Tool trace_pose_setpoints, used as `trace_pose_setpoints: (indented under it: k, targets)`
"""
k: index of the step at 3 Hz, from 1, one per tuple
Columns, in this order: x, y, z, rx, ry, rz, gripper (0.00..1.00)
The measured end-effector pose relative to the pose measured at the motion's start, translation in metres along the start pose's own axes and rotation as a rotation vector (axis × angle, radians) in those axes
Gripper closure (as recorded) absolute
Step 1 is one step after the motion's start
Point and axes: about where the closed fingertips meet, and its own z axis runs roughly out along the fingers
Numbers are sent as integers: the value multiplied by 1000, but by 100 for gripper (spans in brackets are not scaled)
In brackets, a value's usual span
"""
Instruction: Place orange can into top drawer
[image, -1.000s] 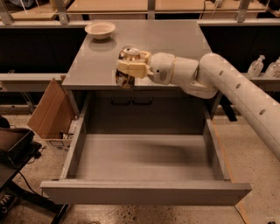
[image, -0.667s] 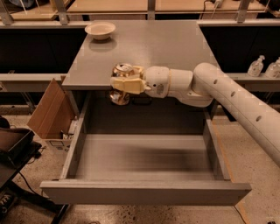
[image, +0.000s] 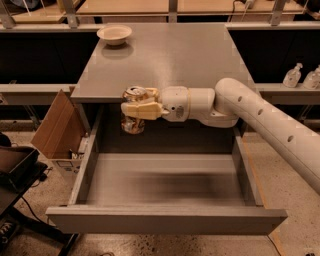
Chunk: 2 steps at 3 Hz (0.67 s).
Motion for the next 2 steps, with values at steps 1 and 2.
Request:
trace_pose_setpoints:
  k: [1, 2]
  targets:
    - [21, 10, 5, -18, 52, -11, 100]
    - [49, 26, 0, -17, 141, -69, 100]
